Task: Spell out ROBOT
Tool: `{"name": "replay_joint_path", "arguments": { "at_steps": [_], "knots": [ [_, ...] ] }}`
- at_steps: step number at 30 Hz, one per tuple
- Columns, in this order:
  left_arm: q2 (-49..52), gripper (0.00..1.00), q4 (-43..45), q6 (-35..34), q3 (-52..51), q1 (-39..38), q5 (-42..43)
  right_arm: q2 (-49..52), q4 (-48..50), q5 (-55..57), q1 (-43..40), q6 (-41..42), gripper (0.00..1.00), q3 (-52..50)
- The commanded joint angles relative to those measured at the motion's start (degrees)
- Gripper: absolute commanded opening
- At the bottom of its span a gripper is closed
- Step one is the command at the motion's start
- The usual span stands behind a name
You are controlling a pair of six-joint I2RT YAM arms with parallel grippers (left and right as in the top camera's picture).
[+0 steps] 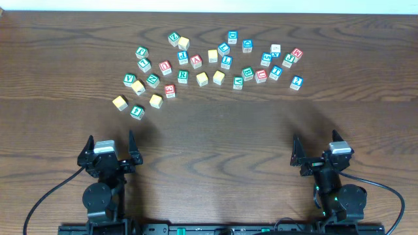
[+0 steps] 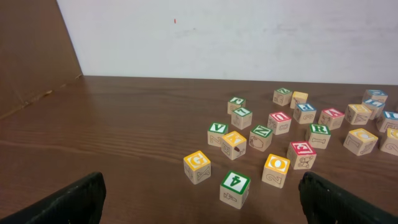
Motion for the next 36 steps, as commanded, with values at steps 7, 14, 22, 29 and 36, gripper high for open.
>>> {"name": "replay_joint_path", "arguments": {
  "at_steps": [7, 14, 22, 29, 36],
  "knots": [
    [2.60, 0.98, -2.29, -0.94, 2.73, -0.17, -0.72, -0.35, 0.81, 0.39, -0.72, -0.63, 0.99, -0.07],
    [9.42, 0.98, -2.32, -1.01, 9.05, -0.17, -0.33, -0.35, 1.64, 0.42, -0.72, -0.66, 0.99, -0.04],
    [20.98, 0.97, -2.32, -2.25, 17.07, -0.17, 2.99, -0.35, 2.08, 0.39, -0.72, -0.63, 0.99, 0.17],
    [32.57, 0.98, -4.31, -2.54, 24.90, -0.17, 7.56, -0.33, 1.99, -0.31, -0.72, -0.61, 0.99, 1.05],
    [44.11, 0.98, -11.93, -2.67, 36.76, -0.17, 10.10, 2.14, 0.04, -0.28, -0.72, -0.63, 0.99, 5.11]
  ]
}}
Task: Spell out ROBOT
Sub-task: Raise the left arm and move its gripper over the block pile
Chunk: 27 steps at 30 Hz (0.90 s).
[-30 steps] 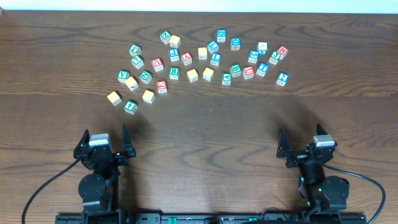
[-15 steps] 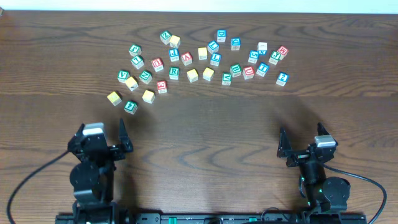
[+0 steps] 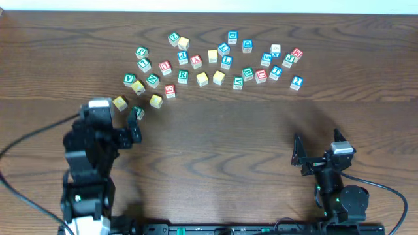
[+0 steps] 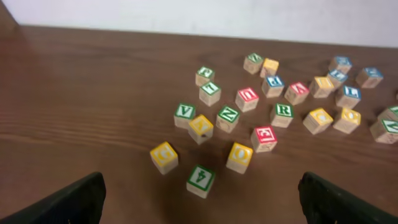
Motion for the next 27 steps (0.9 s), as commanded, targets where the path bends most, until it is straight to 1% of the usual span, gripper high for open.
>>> {"name": "replay_joint_path", "arguments": {
  "at_steps": [1, 6, 13, 20, 27],
  "knots": [
    [4.76, 0.98, -2.78, -0.72, 7.21, -0.13, 2.51, 2.19, -0.83, -0.17, -0.72, -0.63, 0.99, 4.39],
    [10.95, 0.97, -9.01, -0.72, 15.74, -0.13, 2.54, 9.29, -2.40, -0.17, -0.72, -0.63, 0.99, 10.32],
    [18.16, 0.97, -19.41, -0.70, 28.68, -0.13, 2.51, 25.20, -7.54, -0.44, -0.72, -0.63, 0.99, 23.30],
    [25.20, 0.98, -28.79, -0.68, 40.76, -0.13, 2.47, 44.02, -18.51, -5.22, -0.72, -0.63, 0.99, 41.75],
    [33.03, 0.97, -34.75, -0.66, 51.23, -0.13, 2.47, 61.05, -31.12, -8.83, -0.72, -0.63, 0.99, 60.22]
  ]
}}
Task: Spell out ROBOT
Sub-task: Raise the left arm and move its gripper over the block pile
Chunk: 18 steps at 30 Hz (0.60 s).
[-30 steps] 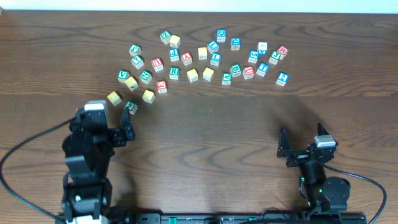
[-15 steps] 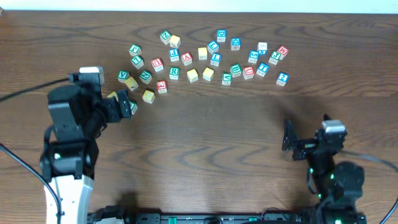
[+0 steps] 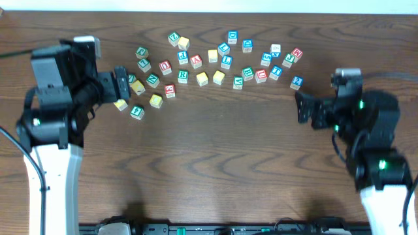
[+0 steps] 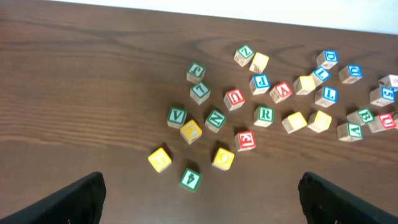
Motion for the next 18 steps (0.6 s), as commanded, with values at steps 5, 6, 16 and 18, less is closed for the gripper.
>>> {"name": "replay_joint_path", "arguments": {
  "at_steps": [5, 6, 16, 18],
  "knots": [
    [7.82, 0.98, -4.74, -0.63, 9.62, -0.13, 0.74, 14.21, -9.14, -6.58, -0.72, -0.44, 0.99, 16.00],
    [8.76, 0.97, -5.31, -0.61, 10.60, -0.13, 0.74, 16.13, -10.23, -6.91, -0.72, -0.44, 0.99, 17.84],
    [14.69, 0.97, -7.85, -0.68, 13.53, -0.13, 0.68, 28.79, -16.28, -7.85, -0.72, -0.44, 0.99, 26.88],
    [14.69, 0.98, -7.91, -0.70, 13.51, -0.13, 0.72, 29.68, -16.09, -7.50, -0.72, -0.44, 0.99, 26.84]
  ]
}}
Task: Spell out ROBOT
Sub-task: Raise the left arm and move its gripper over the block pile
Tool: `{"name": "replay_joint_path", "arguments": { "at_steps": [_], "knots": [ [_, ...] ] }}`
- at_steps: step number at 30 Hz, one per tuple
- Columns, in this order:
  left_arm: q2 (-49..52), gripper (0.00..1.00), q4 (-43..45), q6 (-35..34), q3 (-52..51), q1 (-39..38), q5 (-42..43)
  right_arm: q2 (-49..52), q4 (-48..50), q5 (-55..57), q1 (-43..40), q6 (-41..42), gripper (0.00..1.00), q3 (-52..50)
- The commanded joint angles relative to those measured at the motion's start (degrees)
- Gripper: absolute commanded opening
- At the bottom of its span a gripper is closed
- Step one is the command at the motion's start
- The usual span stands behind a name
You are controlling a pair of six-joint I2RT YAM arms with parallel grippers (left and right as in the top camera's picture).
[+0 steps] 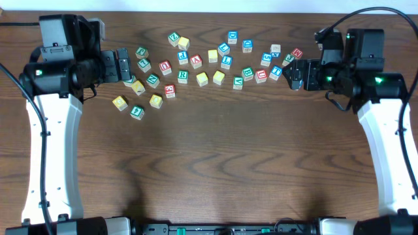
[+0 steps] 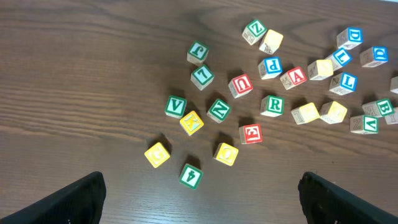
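Observation:
Lettered wooden cubes lie scattered across the far half of the table. Among them a green R (image 2: 272, 105) (image 1: 183, 76) sits mid-cluster, a yellow O (image 2: 226, 153) (image 1: 155, 100) lies nearer the front, and a green B (image 2: 384, 107) is at the right. My left gripper (image 1: 125, 66) (image 2: 200, 205) hangs open high above the cluster's left end, holding nothing. Beside the cluster's right end my right gripper (image 1: 295, 74) is open too, also with nothing in it.
Other cubes include a green V (image 2: 175, 106), a green Z (image 2: 218, 109), a red U (image 2: 240, 85), a red E (image 2: 250, 133), a red A (image 2: 293, 76) and a green 4 (image 2: 191, 176). The brown table (image 1: 215, 156) stretches toward me.
Both arms have moved farther out: the left gripper now sits over the cluster's left end, the right gripper at its right end. The cubes have not moved.
Both grippers rested open at the table's near edge. Then the left arm was lifted toward the cubes while the right stayed down. Later both arms were raised, and now both stand open at the two ends of the cluster. No cube has moved.

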Motion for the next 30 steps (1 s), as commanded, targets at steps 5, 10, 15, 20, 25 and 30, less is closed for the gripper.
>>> {"name": "replay_joint_path", "arguments": {
  "at_steps": [5, 10, 15, 20, 25, 30],
  "knots": [
    [0.07, 0.98, -2.38, -0.68, 1.57, -0.13, 0.70, 2.36, 0.52, -0.33, -0.72, -0.31, 0.99, 1.22],
    [0.07, 0.98, -2.27, -0.68, 1.57, -0.13, 0.70, 2.36, 0.70, -0.35, -0.72, -0.31, 0.99, 1.20],
    [0.48, 0.98, -2.25, -1.07, 1.53, -1.60, 0.70, 2.36, 0.46, -0.33, -0.72, -0.31, 0.99, 1.18],
    [3.04, 0.99, 0.26, -2.32, 1.53, -6.43, -0.04, 2.36, 0.20, -0.33, -0.72, -0.31, 0.99, 1.18],
    [6.93, 0.99, 2.99, -6.86, 1.53, -10.14, -2.38, 2.36, -0.87, -0.33, -0.72, -0.31, 0.99, 1.18],
    [10.91, 0.97, 7.19, -14.38, 1.53, -12.46, -2.51, 2.36, -2.29, -0.33, -0.72, -0.31, 0.99, 1.18]
  ]
}}
